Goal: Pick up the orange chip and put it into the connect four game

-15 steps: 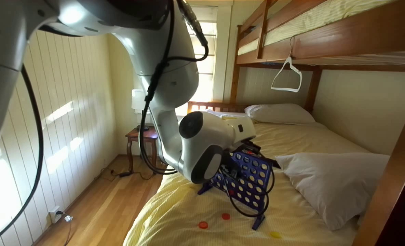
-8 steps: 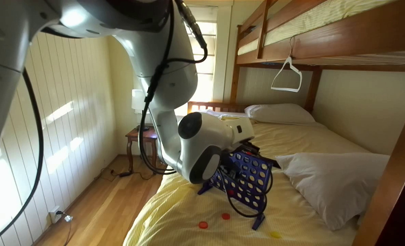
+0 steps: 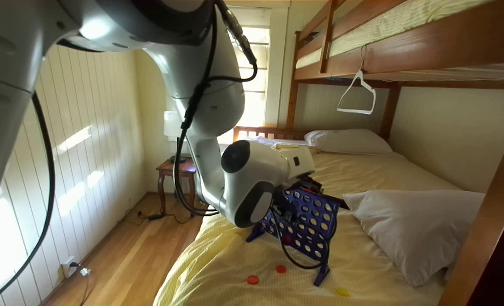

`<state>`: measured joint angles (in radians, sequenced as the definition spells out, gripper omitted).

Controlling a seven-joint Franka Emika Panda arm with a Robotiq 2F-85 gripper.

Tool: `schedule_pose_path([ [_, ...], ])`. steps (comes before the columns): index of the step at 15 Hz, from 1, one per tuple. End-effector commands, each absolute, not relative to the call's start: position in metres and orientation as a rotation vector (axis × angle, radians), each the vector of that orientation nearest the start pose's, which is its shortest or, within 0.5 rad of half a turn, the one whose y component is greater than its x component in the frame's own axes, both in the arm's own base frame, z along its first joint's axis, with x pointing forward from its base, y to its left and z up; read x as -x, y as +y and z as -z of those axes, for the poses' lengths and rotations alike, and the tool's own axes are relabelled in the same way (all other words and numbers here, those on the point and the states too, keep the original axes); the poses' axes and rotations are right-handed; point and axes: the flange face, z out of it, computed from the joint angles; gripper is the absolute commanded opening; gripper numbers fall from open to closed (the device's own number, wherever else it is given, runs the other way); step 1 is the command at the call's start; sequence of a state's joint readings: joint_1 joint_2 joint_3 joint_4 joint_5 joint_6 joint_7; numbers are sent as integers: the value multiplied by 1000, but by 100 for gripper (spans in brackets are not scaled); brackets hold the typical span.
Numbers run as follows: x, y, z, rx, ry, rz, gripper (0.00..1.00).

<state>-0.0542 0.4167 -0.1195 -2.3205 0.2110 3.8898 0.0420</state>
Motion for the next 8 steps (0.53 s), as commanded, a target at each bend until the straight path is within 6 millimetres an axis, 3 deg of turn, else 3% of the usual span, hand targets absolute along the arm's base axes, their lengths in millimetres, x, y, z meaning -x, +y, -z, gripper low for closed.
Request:
schedule_pose_path([
  [1,-555,-118,-307,2676,601,1834,10],
  [8,-559,-115,-304,2679,613,1840,10],
])
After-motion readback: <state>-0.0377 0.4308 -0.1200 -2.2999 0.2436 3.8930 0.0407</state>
